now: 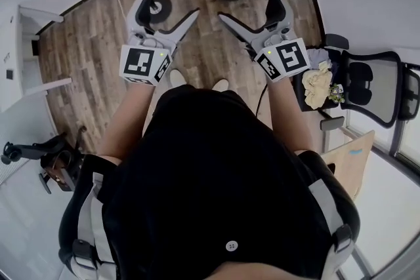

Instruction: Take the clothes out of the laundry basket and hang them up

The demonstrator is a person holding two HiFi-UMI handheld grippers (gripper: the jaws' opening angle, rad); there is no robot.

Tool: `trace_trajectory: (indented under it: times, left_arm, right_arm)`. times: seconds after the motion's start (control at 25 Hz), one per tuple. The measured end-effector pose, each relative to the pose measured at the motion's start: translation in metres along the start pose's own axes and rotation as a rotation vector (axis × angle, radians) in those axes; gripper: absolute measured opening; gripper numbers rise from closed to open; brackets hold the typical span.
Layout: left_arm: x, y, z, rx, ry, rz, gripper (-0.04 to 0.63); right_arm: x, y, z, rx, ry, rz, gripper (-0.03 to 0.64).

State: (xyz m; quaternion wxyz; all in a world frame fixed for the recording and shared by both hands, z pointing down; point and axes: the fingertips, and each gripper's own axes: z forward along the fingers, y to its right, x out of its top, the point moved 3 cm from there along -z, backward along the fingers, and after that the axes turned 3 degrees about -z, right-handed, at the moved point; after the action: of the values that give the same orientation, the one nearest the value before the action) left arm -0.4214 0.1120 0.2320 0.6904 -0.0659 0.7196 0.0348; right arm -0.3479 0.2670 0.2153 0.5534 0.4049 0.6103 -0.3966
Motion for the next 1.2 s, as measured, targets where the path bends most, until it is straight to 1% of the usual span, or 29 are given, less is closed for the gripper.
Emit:
trace_trajectory:
  times: [0.16, 0.4, 0.68, 0.8, 0.92, 1.04, 1.2]
  left_arm:
    - [-0.002, 0.037, 0.022, -0.060, -0.017, 0.012, 0.503]
    - [-0.014, 0.095, 0.058, -0.115, -0.031, 0.013, 0.528]
    - [-0.021, 0.124, 0.106, -0.172, -0.048, 0.004, 0.535]
    - [-0.028, 0.122, 0.130, -0.187, -0.058, 0.004, 0.535]
    - [-0.036, 0.107, 0.158, -0.204, -0.064, -0.005, 0.535]
    - [-0.043, 0.083, 0.193, -0.221, -0.068, -0.013, 0.535]
    - [-0.047, 0.038, 0.244, -0.247, -0.080, -0.024, 0.535]
  right_arm:
    - [0.000, 0.024, -0.034, -0.047, 0.004, 0.005, 0.563]
    - [-0.007, 0.066, -0.089, -0.098, -0.004, 0.005, 0.569]
    - [-0.019, 0.116, -0.112, -0.143, -0.025, 0.019, 0.571]
    - [-0.029, 0.137, -0.108, -0.157, -0.033, 0.031, 0.571]
    - [-0.038, 0.162, -0.090, -0.179, -0.044, 0.043, 0.571]
    - [-0.047, 0.187, -0.062, -0.191, -0.062, 0.049, 0.571]
    - [-0.054, 0.221, -0.009, -0.202, -0.100, 0.047, 0.571]
